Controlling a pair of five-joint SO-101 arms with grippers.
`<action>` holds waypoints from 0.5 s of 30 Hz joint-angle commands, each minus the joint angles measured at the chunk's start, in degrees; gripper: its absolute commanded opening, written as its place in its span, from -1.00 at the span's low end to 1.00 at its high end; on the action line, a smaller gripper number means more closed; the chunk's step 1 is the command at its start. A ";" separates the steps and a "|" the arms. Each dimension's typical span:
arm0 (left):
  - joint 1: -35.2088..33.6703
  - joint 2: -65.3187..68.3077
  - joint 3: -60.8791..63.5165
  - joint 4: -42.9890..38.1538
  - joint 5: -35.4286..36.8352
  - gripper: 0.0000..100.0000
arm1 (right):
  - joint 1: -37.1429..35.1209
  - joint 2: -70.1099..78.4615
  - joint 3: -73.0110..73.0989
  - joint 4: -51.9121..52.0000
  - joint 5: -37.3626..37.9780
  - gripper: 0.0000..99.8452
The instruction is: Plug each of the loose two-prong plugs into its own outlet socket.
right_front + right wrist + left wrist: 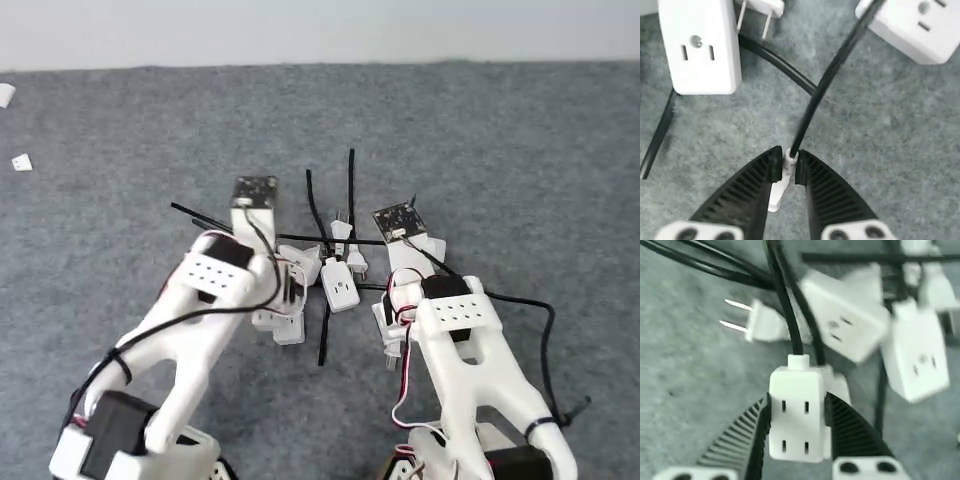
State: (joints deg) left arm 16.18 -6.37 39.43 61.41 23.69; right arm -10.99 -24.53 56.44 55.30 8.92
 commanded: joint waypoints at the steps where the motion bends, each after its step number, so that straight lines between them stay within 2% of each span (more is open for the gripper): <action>1: -3.34 -1.58 1.54 -0.79 0.26 -0.97 | -0.13 0.48 0.70 -1.89 0.97 -0.98; 5: -3.52 -13.89 6.99 0.00 0.00 -0.97 | -1.19 0.48 1.05 -2.33 1.23 -0.98; 9: -4.04 -25.23 13.85 0.00 -3.52 -0.97 | -2.24 0.48 1.32 -2.33 2.29 -0.98; 12: -4.92 -24.26 14.99 -0.97 -3.60 -0.97 | -2.15 0.48 1.32 -2.33 2.29 -0.98; 15: -7.30 -17.85 13.23 -1.41 -3.78 -0.97 | -2.24 0.48 1.32 -2.07 2.29 -0.98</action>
State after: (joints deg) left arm 10.90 -27.38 54.81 61.32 20.79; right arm -12.84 -24.53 57.41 53.19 10.42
